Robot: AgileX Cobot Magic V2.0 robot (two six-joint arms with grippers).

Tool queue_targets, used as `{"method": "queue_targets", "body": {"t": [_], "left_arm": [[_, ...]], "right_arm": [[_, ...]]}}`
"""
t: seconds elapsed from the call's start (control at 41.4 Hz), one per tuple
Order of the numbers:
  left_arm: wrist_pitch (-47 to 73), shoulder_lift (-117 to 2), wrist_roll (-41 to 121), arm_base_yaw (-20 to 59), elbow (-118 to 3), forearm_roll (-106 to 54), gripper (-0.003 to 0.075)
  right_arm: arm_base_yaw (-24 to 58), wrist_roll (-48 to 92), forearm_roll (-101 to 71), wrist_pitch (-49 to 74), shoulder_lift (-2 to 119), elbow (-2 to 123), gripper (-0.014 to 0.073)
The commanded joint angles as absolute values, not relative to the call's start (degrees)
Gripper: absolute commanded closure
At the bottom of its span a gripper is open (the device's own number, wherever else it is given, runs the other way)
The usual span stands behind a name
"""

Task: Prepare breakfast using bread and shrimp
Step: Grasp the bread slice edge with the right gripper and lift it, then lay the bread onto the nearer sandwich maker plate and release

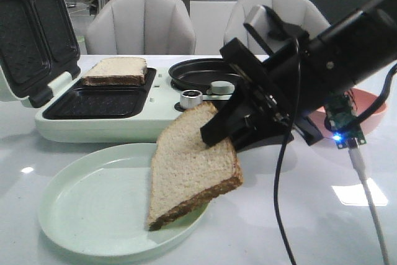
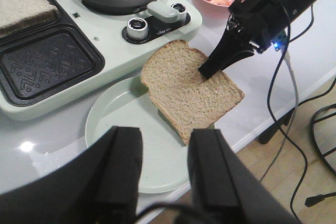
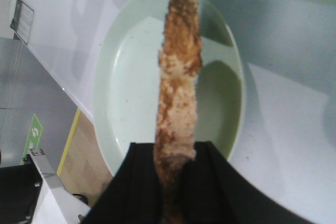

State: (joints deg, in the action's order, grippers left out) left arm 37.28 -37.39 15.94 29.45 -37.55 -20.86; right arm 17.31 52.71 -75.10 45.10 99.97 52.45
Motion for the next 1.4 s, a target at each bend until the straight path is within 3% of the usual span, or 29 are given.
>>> {"method": "queue_targets", "body": {"t": [0.0, 0.314, 0.918, 1.376], "left_arm": [[32.83, -37.20, 16.06, 29.45, -39.16, -21.77, 0.0419], [32.83, -37.20, 16.06, 29.45, -39.16, -21.64, 0.0419], [32.71, -37.20, 16.06, 29.45, -39.16, -21.41, 0.0419], [31.09, -37.20, 16.06, 29.45, -39.16, -21.41, 0.0419]], "right_arm": [[17.29, 53.54, -77.13, 48.45, 94.53, 54.04, 0.0491], [19.32, 53.42, -79.67, 48.49, 93.74, 63.88, 0.0491], [24.64, 41.68, -82.26, 45.40, 118.99, 97.44, 0.0491], [25.26, 39.92, -81.85, 44.98, 126.16, 105.91, 0.0491]]}}
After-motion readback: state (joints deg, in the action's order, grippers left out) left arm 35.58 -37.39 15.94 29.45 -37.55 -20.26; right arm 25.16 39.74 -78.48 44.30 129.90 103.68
